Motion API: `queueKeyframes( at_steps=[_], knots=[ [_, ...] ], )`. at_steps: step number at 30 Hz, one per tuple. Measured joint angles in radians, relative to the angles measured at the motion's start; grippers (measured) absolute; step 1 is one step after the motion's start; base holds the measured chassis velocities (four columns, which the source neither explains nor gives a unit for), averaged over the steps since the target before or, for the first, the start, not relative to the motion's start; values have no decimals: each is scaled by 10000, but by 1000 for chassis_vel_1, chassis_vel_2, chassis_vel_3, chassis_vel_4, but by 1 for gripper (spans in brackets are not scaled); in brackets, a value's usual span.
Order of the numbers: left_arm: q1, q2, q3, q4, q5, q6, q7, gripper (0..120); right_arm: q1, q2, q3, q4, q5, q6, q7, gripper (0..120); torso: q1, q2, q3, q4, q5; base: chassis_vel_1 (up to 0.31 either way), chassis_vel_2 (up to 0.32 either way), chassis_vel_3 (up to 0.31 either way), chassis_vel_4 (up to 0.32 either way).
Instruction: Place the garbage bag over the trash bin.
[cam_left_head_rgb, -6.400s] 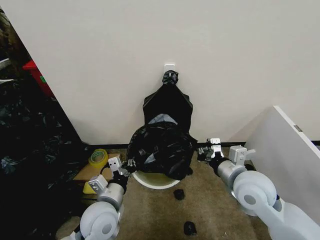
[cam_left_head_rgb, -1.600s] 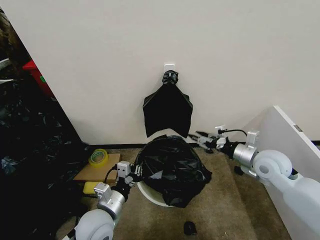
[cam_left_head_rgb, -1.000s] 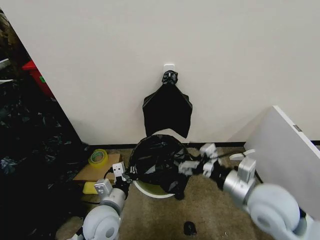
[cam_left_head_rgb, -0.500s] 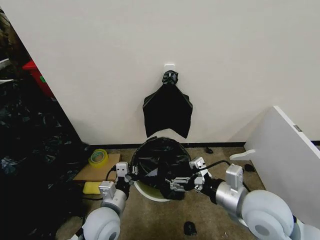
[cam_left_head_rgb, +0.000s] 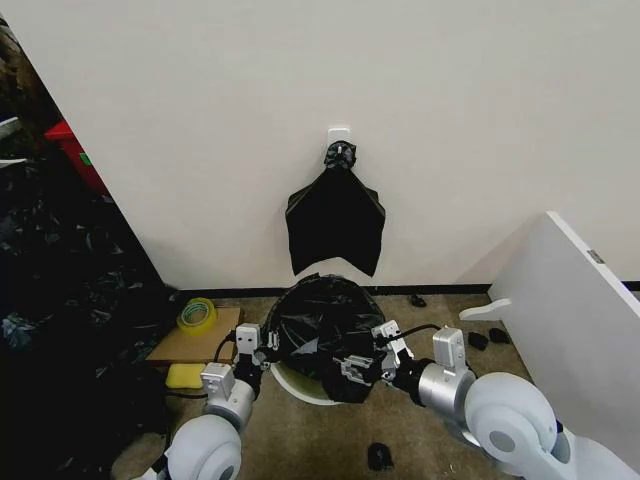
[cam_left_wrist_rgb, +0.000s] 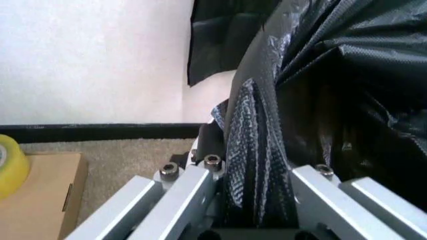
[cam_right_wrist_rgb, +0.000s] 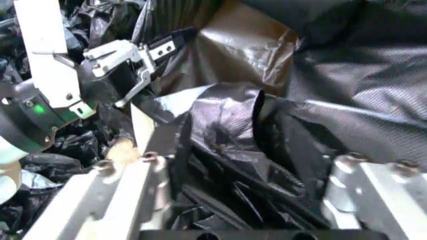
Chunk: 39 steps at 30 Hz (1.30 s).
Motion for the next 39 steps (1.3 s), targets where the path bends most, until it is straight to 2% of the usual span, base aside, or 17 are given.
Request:
queueKeyframes(
  at_steps=[2,5,7,11,12,19,21,22,24,25,28,33,39],
  knots=[
    [-16,-35,4,13,3,0,0,0,30,62,-85,-83,11,-15,-9,35,0,-2,0,-1,-1,0,0,0,0],
    [-26,-34,5,27,3,0,-1,0,47,118,-159,-128,-19,-15,-15,29,0,-2,0,0,0,0,0,0,0],
    [-28,-14,11,34,-4,0,-16,0,55,174,-232,-156,-240,22,-122,18,0,-2,0,0,1,0,0,0,0],
    [-26,-36,14,46,-41,6,-60,0,15,157,-231,-162,-654,36,-464,10,0,-2,0,1,1,0,0,0,0],
    [-15,-146,15,119,-110,26,-136,0,-91,55,-249,-50,-1199,176,-837,0,0,-2,0,-1,0,0,0,0,0],
    [-141,-274,-33,163,-876,271,-453,0,-199,-47,-468,154,-2407,1004,-1375,0,0,-2,0,0,0,0,0,0,0],
    [-326,-352,-177,129,-1855,599,-863,0,-423,-129,-556,189,-3289,1719,-1830,0,0,-1,0,0,-1,0,0,0,0],
    [-326,-352,-177,129,-1855,599,-863,0,-423,-129,-556,189,-3289,1719,-1830,0,0,-1,0,0,-1,0,0,0,0],
    [-547,-440,-361,98,-3040,941,-1412,0,-770,-218,-593,202,-4186,2548,-2279,0,0,-2,0,0,0,0,0,0,0],
    [-547,-440,-361,98,-3040,941,-1412,0,-770,-218,-593,202,-4186,2548,-2279,0,0,-2,0,0,0,0,0,0,0],
    [-807,-497,-542,49,-4537,1404,-2177,0,-1349,-199,-590,149,-5284,3646,-2927,0,0,-2,0,-1,0,0,0,0,0],
    [-919,-571,-638,48,-5094,1748,-2728,0,-1931,-56,-780,-24,-6547,4616,-3537,0,0,-1,0,-1,0,0,0,0,0],
    [-879,-541,-723,-87,-5700,1889,-3046,0,-2317,-35,-919,-445,-7213,5237,-3799,0,0,-2,0,0,1,0,0,0,0]
  ],
)
